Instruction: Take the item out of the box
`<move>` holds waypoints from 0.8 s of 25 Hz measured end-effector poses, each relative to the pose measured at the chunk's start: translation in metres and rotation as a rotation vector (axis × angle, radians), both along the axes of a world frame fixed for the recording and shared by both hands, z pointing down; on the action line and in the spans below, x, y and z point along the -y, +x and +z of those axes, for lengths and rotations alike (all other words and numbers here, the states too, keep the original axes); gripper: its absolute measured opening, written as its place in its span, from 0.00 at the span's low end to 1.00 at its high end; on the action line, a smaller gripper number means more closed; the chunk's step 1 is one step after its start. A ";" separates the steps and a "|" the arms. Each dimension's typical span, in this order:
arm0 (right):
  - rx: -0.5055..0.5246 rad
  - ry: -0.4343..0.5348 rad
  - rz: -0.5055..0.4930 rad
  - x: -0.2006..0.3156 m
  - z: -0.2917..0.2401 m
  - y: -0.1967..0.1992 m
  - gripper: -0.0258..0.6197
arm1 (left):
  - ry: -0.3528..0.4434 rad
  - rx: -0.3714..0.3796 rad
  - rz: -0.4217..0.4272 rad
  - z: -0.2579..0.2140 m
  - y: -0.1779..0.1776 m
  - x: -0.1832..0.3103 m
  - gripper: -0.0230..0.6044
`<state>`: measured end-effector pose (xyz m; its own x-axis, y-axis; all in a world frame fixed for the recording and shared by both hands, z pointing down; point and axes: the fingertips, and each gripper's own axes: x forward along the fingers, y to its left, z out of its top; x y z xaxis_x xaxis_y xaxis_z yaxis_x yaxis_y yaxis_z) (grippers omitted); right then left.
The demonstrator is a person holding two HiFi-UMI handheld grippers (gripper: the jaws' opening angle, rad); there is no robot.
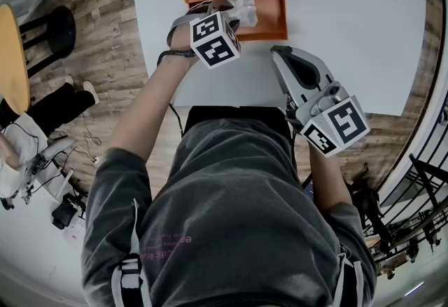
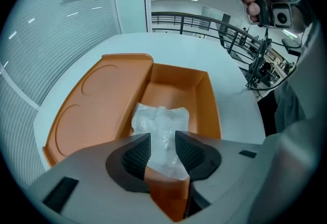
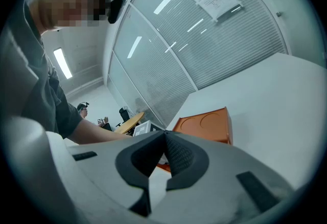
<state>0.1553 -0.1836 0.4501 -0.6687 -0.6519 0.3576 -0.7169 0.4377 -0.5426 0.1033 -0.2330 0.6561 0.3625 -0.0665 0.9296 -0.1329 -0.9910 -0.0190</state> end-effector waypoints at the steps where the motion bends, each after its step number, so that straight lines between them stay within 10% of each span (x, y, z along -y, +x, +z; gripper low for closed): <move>1: 0.000 -0.001 0.003 0.000 0.001 0.000 0.04 | 0.000 0.007 0.001 0.002 -0.001 0.000 0.30; 20: -0.007 0.016 0.009 -0.001 -0.010 0.003 0.04 | 0.007 0.041 -0.002 0.003 -0.004 -0.001 0.13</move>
<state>0.1588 -0.1823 0.4399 -0.6602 -0.6639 0.3511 -0.7245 0.4398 -0.5307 0.0993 -0.2324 0.6592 0.3240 -0.0738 0.9432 -0.1336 -0.9905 -0.0316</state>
